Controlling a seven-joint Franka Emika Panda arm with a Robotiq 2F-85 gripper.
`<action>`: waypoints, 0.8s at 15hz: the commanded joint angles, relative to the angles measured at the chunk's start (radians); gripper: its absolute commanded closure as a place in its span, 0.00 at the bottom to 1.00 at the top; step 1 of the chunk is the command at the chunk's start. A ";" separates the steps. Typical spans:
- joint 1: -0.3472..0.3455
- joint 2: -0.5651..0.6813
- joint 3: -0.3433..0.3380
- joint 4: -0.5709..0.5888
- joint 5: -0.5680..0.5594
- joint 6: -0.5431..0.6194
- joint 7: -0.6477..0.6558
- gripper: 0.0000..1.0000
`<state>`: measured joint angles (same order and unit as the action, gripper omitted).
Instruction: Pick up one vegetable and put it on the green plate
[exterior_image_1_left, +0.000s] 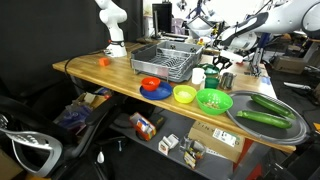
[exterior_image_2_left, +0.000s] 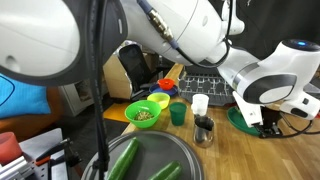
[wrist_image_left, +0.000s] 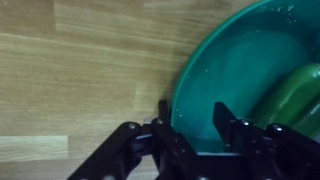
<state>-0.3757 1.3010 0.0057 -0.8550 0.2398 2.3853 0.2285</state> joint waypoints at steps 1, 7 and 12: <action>-0.007 0.000 0.005 0.001 -0.001 -0.008 -0.020 0.81; -0.016 -0.002 -0.003 -0.003 -0.001 -0.012 -0.019 1.00; -0.011 -0.004 -0.010 -0.001 -0.010 -0.025 -0.028 0.99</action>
<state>-0.3865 1.2999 -0.0046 -0.8563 0.2370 2.3825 0.2170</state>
